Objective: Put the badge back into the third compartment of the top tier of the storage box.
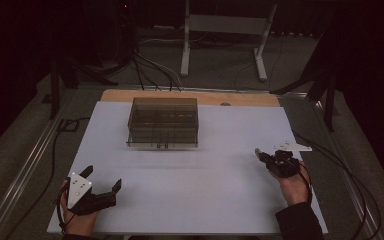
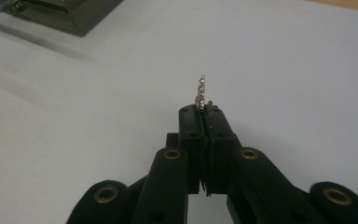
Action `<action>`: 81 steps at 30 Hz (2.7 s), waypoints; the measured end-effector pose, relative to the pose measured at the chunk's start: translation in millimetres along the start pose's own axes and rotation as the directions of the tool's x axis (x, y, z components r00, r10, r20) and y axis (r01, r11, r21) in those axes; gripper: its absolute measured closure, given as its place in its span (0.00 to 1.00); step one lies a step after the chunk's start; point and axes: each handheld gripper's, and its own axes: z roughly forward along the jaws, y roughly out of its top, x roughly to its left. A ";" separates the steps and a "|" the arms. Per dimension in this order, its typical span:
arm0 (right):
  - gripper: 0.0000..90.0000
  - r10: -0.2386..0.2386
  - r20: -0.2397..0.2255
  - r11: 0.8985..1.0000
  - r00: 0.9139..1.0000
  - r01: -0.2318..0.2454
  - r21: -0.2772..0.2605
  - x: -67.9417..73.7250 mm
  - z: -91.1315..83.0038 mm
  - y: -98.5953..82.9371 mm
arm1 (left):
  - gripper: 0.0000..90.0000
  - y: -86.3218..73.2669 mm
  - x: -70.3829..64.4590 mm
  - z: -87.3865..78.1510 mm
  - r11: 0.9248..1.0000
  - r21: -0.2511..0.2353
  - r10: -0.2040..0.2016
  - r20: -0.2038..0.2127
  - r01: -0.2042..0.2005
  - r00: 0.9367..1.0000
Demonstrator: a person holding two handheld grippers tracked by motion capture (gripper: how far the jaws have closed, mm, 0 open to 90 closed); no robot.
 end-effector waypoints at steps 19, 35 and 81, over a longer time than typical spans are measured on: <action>0.98 -0.018 -0.020 0.999 1.000 0.017 -0.031 13.5 -0.3 17.6 | 0.00 -0.4 -0.2 0.9 1.000 0.003 0.001 0.002 -0.001 1.000; 0.98 -0.037 -0.030 0.998 0.999 0.035 -0.054 25.9 2.1 36.5 | 0.00 -0.4 -0.1 0.8 1.000 0.002 0.001 0.003 -0.001 1.000; 0.98 -0.081 -0.078 0.994 0.994 0.074 -0.084 54.1 16.5 79.4 | 0.00 -0.9 0.3 1.7 1.000 0.009 0.006 0.004 -0.006 1.000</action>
